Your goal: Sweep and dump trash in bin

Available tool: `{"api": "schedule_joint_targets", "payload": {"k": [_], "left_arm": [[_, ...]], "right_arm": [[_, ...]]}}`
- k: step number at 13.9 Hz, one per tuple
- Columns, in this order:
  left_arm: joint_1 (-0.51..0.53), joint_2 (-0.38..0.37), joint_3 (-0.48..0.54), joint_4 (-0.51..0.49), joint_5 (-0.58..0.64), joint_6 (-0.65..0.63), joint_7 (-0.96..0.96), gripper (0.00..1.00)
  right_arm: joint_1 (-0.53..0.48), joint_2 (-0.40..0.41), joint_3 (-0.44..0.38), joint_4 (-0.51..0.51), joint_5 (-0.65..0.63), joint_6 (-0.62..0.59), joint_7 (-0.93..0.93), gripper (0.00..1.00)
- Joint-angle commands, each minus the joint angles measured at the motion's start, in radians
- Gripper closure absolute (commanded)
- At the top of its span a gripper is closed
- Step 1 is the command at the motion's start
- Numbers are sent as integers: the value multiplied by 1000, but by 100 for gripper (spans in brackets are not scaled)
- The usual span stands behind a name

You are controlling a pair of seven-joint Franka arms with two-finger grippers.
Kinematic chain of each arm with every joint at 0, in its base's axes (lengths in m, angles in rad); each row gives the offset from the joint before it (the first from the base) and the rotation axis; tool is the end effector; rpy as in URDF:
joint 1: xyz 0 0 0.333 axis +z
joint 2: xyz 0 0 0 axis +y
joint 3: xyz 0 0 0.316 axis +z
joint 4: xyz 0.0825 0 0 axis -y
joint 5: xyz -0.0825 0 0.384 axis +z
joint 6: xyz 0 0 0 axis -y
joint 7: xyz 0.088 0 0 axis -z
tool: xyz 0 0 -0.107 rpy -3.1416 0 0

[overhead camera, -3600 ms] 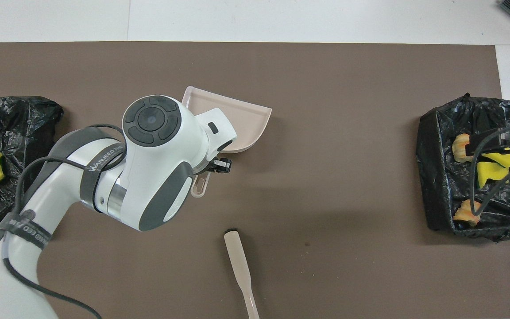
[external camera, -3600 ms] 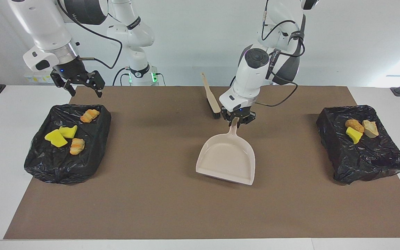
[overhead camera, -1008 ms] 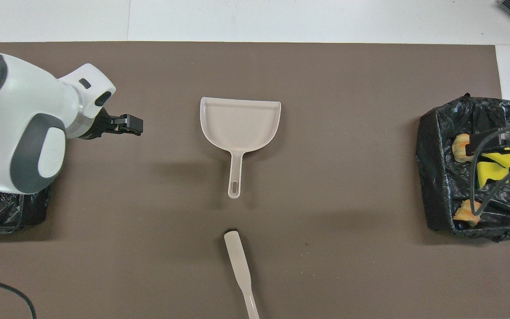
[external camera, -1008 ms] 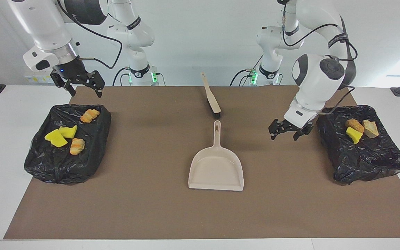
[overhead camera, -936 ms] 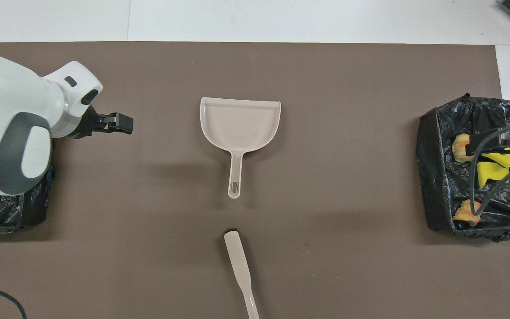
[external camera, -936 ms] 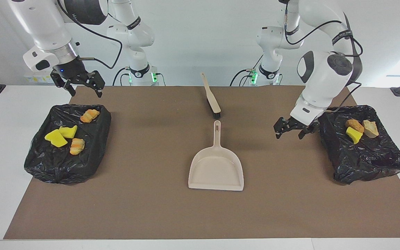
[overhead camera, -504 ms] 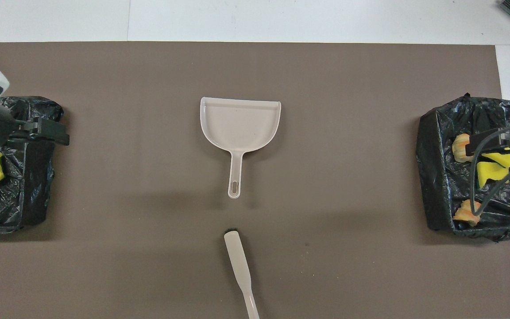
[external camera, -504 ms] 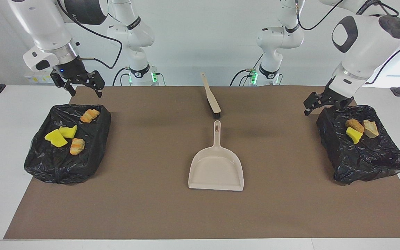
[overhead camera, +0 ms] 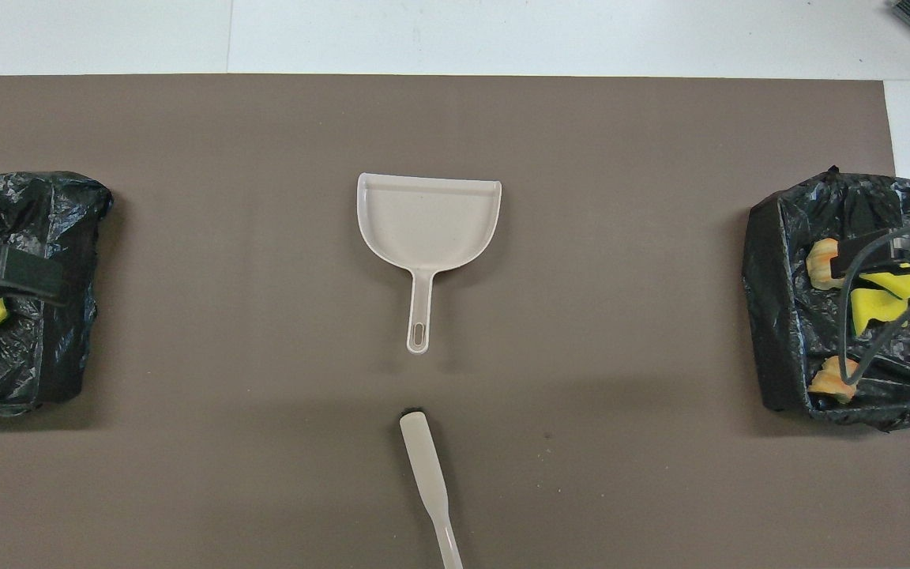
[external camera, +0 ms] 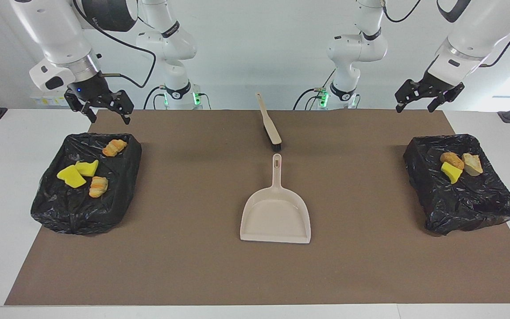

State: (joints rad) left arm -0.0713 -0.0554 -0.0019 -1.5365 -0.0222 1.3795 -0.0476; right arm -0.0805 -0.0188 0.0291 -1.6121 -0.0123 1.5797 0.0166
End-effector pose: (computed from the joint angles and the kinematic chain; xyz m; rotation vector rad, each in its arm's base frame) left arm 0.5150 -0.0405 0.6543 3.1214 -0.0448 -0.1605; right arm 0.5481 -0.0294 0.6162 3.1271 -0.1061 -0.0216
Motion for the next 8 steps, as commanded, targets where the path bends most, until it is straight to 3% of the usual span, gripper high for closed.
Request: {"api": "schedule_joint_targets", "payload": {"k": [1, 8], "left_arm": [[-4, 2, 0, 28, 16, -49, 6, 0], [-7, 8, 0, 56, 22, -34, 0, 0]], "right_arm": [[-2, -10, 3, -6, 18, 3, 16, 0], [-2, -10, 3, -6, 18, 3, 16, 0]]}}
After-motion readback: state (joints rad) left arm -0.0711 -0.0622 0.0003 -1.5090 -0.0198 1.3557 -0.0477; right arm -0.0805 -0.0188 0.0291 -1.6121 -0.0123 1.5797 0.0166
